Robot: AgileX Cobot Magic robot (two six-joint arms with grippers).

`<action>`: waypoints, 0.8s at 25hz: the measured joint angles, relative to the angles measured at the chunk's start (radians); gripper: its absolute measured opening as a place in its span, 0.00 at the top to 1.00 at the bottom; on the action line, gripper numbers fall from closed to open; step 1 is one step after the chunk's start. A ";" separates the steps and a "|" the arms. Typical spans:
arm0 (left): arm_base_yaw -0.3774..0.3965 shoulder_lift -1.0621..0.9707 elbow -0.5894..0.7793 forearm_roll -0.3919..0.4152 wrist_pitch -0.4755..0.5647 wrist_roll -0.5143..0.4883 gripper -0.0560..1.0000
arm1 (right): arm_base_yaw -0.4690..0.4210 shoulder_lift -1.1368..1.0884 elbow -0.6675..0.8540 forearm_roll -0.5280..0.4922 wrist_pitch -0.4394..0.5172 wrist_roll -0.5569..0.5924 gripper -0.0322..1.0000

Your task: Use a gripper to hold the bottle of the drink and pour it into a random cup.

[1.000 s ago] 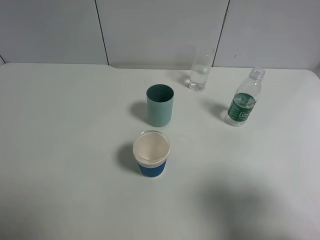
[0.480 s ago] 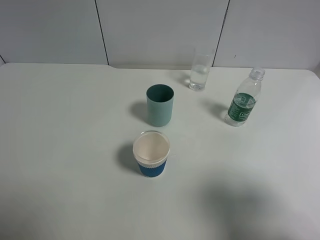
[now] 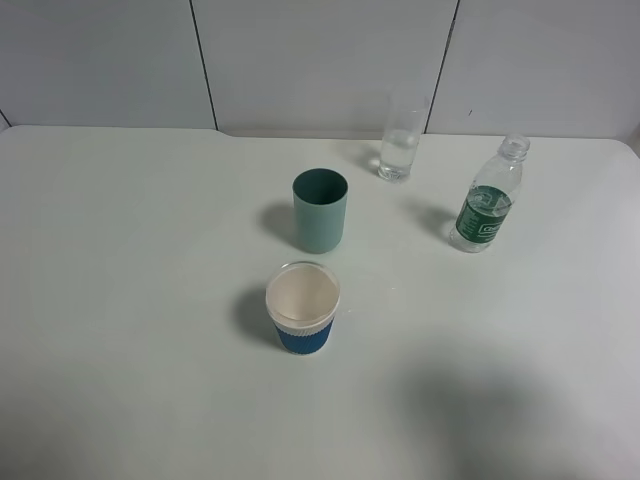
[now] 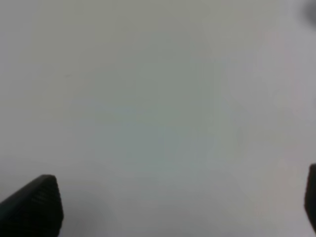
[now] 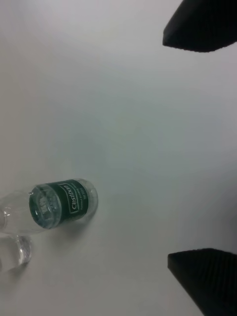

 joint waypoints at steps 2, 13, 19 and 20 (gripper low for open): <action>0.000 0.000 0.000 0.000 0.000 0.000 0.01 | 0.000 0.000 0.000 0.000 0.000 0.000 0.20; 0.000 0.000 0.000 0.000 0.000 0.000 0.01 | 0.000 0.000 0.000 0.000 0.000 0.000 0.20; 0.000 0.000 0.000 0.000 0.000 0.000 0.01 | 0.000 0.000 0.000 0.000 0.000 0.000 0.20; 0.000 0.000 0.000 0.000 0.000 0.000 0.01 | 0.000 0.000 0.000 0.000 0.000 0.000 0.20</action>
